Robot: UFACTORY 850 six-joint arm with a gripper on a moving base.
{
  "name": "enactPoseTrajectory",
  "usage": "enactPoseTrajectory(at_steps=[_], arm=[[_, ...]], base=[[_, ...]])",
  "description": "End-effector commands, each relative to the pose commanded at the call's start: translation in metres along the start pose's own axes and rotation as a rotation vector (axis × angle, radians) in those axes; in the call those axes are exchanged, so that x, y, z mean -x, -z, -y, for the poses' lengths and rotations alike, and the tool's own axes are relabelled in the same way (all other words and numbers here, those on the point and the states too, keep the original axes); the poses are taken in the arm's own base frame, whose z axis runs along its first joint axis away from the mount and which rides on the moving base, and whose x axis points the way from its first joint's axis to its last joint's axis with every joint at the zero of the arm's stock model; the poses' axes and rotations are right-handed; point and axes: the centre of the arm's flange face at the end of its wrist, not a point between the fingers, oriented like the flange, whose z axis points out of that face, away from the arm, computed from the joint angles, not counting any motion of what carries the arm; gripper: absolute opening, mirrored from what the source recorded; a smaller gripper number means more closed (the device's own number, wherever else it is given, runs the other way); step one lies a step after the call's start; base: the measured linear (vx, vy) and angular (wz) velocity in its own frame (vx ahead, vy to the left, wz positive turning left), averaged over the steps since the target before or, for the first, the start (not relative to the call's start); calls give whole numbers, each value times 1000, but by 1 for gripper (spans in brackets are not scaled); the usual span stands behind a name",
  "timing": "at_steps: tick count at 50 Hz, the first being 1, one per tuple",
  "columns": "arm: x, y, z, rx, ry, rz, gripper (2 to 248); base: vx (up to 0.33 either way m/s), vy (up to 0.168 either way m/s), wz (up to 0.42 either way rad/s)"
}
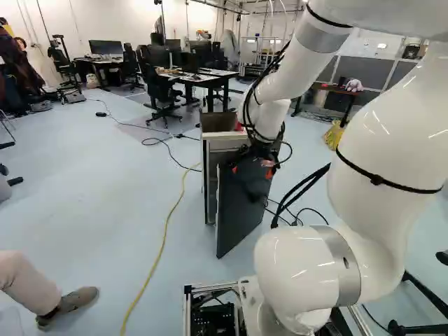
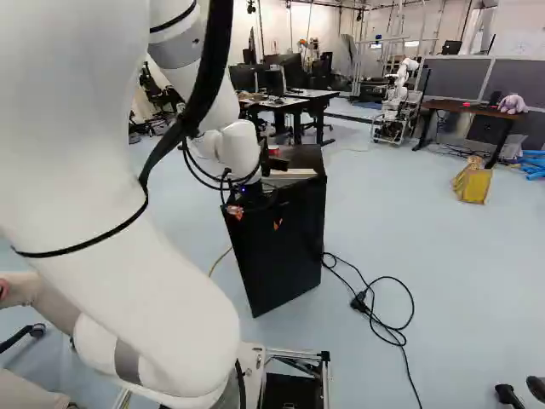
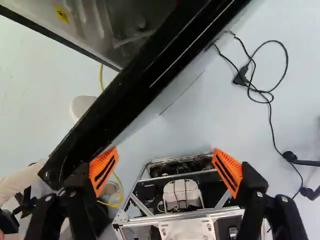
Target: Grab a drink from the fridge
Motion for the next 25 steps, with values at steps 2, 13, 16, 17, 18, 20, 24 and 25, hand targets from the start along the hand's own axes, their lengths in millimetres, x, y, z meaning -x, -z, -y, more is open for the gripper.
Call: enactPoseTrajectory(at_steps=[2,13,16,17,18,20,24,25], arm=[[-2,-1,2,-1,4,-3,247],[-15,-3,14,-8,27,-19,247],[-18,-4,17,-9,33,-22,247],[-19,-5,18,-10,35,-24,247],[-20,-5,19,-10,36,-25,247],[-22,-5,21,-12,40,-27,247],[-26,-6,25,-14,47,-31,247],[-27,-7,26,-14,49,-33,247]], base=[[0,0,0],[0,0,0],[0,0,0],[0,0,0],[0,0,0],[0,0,0],[0,0,0],[0,0,0]])
